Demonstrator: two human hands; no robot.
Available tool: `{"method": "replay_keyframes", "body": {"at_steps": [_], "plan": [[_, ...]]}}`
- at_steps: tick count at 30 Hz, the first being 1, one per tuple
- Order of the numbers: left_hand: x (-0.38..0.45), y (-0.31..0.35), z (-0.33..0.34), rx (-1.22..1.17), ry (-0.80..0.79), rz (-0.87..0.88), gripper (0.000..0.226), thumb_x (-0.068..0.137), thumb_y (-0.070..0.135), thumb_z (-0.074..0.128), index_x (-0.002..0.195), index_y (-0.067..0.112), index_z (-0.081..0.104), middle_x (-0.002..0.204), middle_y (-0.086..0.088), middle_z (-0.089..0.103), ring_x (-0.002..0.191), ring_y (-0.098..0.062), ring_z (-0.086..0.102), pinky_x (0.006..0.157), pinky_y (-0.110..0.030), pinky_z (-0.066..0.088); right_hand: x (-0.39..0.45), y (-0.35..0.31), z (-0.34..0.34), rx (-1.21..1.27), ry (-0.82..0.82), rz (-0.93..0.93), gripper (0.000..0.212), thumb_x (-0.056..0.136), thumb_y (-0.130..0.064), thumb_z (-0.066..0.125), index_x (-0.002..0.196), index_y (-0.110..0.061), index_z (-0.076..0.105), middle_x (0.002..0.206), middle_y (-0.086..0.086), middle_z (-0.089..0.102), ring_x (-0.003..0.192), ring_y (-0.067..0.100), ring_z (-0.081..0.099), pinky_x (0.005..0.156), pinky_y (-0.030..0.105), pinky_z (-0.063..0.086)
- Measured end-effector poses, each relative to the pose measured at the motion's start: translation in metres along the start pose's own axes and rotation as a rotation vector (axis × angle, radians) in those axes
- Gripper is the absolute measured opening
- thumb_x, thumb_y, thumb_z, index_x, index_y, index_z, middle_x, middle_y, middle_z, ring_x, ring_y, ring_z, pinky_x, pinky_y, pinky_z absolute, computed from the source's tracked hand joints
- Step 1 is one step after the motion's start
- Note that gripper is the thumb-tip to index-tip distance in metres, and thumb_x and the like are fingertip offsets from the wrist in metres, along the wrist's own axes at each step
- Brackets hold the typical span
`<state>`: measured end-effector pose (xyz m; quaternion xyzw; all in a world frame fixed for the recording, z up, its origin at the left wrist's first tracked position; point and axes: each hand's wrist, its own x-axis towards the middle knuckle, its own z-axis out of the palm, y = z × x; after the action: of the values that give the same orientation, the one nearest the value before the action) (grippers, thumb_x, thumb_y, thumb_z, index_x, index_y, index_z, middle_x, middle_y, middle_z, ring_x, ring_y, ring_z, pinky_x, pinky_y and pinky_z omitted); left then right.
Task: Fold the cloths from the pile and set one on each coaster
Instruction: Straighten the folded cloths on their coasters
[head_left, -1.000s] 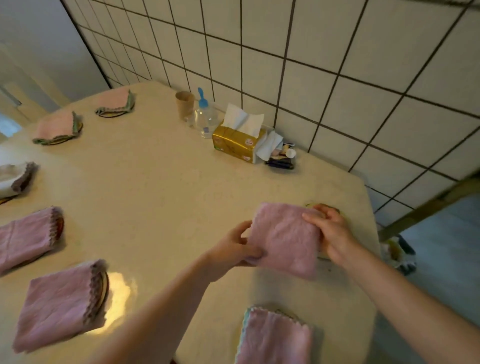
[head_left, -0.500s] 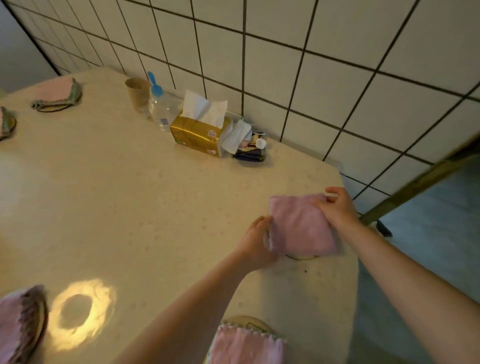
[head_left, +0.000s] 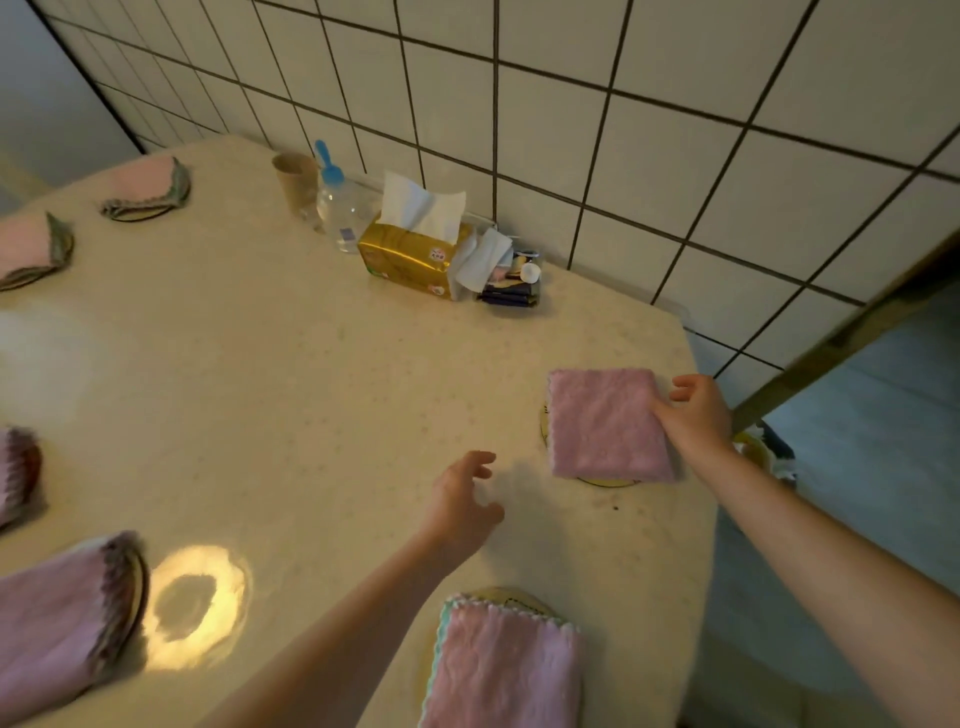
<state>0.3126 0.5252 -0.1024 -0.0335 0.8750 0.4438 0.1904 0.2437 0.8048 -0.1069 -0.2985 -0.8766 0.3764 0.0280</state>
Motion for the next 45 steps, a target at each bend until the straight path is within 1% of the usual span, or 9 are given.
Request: {"method": "replay_keyframes", "body": {"at_steps": [3, 7, 11, 15, 18, 25, 30, 37, 45], "plan": [[-0.038, -0.026, -0.004, 0.023, 0.075, -0.095, 0.048, 0.074, 0.001, 0.068, 0.119, 0.013, 0.056, 0.105, -0.003, 0.055, 0.1, -0.024, 0.051, 0.081, -0.029, 0.043, -0.006, 0.004, 0.0, -0.094, -0.096, 0.07, 0.041, 0.084, -0.037, 0.064, 0.11, -0.006, 0.059, 0.105, 0.01, 0.065, 0.101, 0.03, 0.061, 0.08, 0.036, 0.048], [-0.1, -0.054, 0.001, -0.018, 0.191, -0.176, 0.036, 0.075, 0.007, 0.075, 0.103, 0.017, 0.055, 0.089, 0.004, 0.049, 0.083, -0.018, 0.048, 0.065, -0.021, 0.04, -0.022, -0.005, -0.003, -0.155, -0.183, 0.069, 0.032, 0.089, -0.032, 0.055, 0.086, -0.001, 0.065, 0.081, 0.014, 0.062, 0.088, 0.034, 0.064, 0.053, 0.027, 0.037], [-0.135, -0.071, 0.011, -0.022, 0.229, -0.328, 0.025, 0.075, 0.014, 0.072, 0.085, 0.024, 0.052, 0.082, 0.003, 0.056, 0.073, -0.02, 0.055, 0.064, -0.028, 0.045, -0.021, -0.012, -0.001, -0.073, -0.239, 0.184, 0.056, 0.084, -0.041, 0.06, 0.119, 0.002, 0.053, 0.115, 0.02, 0.06, 0.103, 0.035, 0.059, 0.069, 0.033, 0.047], [-0.15, -0.076, 0.016, 0.021, 0.264, -0.359, 0.025, 0.076, 0.016, 0.068, 0.072, 0.025, 0.045, 0.077, 0.004, 0.054, 0.076, -0.022, 0.052, 0.07, -0.033, 0.043, -0.014, -0.016, -0.002, 0.137, -0.297, 0.234, 0.068, 0.078, -0.039, 0.068, 0.13, -0.002, 0.046, 0.125, 0.019, 0.057, 0.108, 0.034, 0.058, 0.091, 0.044, 0.051], [-0.153, -0.074, 0.016, 0.095, 0.248, -0.39, 0.016, 0.079, 0.024, 0.065, 0.08, 0.023, 0.049, 0.082, 0.006, 0.054, 0.083, -0.019, 0.053, 0.068, -0.027, 0.039, -0.011, -0.023, -0.002, 0.266, -0.352, 0.242, 0.062, 0.078, -0.028, 0.071, 0.129, 0.0, 0.048, 0.123, 0.019, 0.058, 0.105, 0.032, 0.06, 0.088, 0.042, 0.052], [-0.155, -0.062, 0.027, 0.035, 0.215, -0.439, 0.018, 0.078, 0.027, 0.067, 0.08, 0.024, 0.049, 0.074, 0.01, 0.052, 0.063, -0.003, 0.045, 0.052, -0.017, 0.035, -0.017, -0.026, -0.002, 0.364, -0.45, 0.194, 0.049, 0.084, -0.004, 0.064, 0.129, 0.001, 0.048, 0.124, 0.019, 0.058, 0.108, 0.031, 0.059, 0.09, 0.042, 0.051], [-0.153, -0.056, 0.023, -0.003, 0.184, -0.493, 0.022, 0.074, 0.026, 0.07, 0.082, 0.019, 0.051, 0.075, 0.006, 0.054, 0.064, -0.007, 0.047, 0.053, -0.023, 0.038, -0.032, -0.015, -0.003, 0.791, -0.418, 0.379, 0.036, 0.088, -0.002, 0.058, 0.124, -0.004, 0.053, 0.117, 0.014, 0.062, 0.095, 0.025, 0.063, 0.074, 0.04, 0.054], [-0.146, -0.054, 0.02, 0.003, -0.078, -0.414, 0.023, 0.075, 0.021, 0.065, 0.063, 0.018, 0.046, 0.06, 0.005, 0.043, 0.057, -0.012, 0.037, 0.049, -0.026, 0.027, -0.046, -0.002, 0.003, 1.012, -0.492, 0.56, 0.036, 0.094, -0.002, 0.041, 0.129, -0.01, 0.045, 0.127, 0.02, 0.051, 0.119, 0.039, 0.05, 0.098, 0.061, 0.04], [-0.125, -0.061, -0.008, -0.132, -0.353, -0.242, 0.025, 0.06, 0.023, 0.064, 0.084, 0.019, 0.061, 0.083, 0.001, 0.059, 0.075, -0.01, 0.051, 0.066, -0.023, 0.042, -0.043, -0.006, 0.002, 0.834, -0.396, 0.402, 0.037, 0.093, 0.003, 0.048, 0.129, -0.003, 0.05, 0.13, 0.018, 0.055, 0.111, 0.031, 0.058, 0.088, 0.045, 0.05]]}}
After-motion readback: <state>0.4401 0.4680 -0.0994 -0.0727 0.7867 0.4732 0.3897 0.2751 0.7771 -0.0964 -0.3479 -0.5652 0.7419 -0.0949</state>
